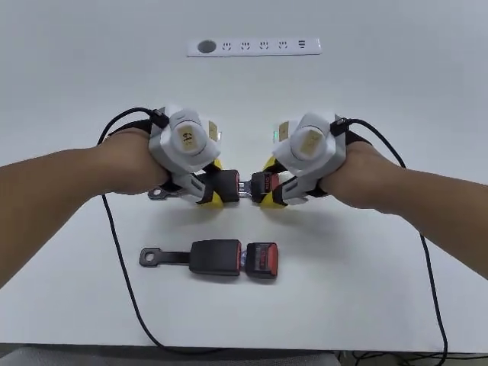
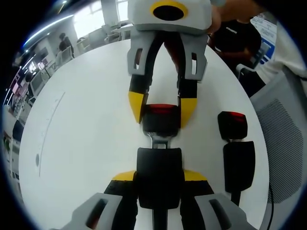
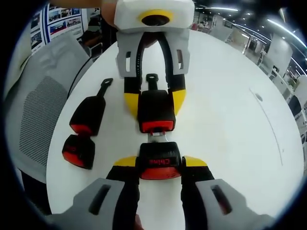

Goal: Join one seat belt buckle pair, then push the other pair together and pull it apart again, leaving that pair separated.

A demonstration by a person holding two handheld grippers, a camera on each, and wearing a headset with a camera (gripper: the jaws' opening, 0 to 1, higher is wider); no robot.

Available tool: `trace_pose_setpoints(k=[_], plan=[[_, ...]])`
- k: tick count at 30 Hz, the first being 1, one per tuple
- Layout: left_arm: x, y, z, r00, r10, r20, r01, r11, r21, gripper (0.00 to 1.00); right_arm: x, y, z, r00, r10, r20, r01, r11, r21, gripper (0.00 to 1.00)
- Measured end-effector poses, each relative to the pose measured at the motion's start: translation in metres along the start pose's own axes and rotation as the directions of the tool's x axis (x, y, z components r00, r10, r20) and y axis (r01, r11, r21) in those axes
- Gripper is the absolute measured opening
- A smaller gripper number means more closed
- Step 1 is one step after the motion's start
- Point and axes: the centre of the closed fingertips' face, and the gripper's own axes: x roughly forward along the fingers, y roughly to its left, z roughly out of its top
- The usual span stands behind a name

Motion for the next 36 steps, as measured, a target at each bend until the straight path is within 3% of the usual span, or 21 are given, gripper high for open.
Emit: trace_pose_setpoints(k=[6,10,13,31,36], plan=[[-0.001,-0.002,0.002,1.0000,-0.003,0.003,0.003,1.000,0.004,0.33,0.006,0.002,0.012,0.9999,-0.005,0.009,0.005,1.000,-0.009,0.31],[-0.003,-0.006,0.005,0.9999,-0.008,-0.012,0.009,1.000,0.020,0.33,0.005,0.003,0.014,0.9998,-0.013,0.013,0.012,1.000,0.007,0.31],[-0.004,-0.008,0.007,1.0000,-0.008,-0.002,0.008,1.000,0.017,0.33,0.005,0.004,0.015,0.9999,-0.010,0.004,0.010,1.000,-0.001,0.31],[-0.006,-0.008,0.007,0.9998,-0.014,0.011,0.014,1.000,0.018,0.33,0.004,0.004,0.012,0.9998,-0.015,-0.011,0.015,1.000,-0.008,0.31],[-0.006,-0.008,0.008,0.9997,-0.015,0.018,0.015,1.000,0.018,0.33,-0.005,0.003,-0.002,0.9998,-0.017,-0.014,0.017,1.000,0.003,0.32]])
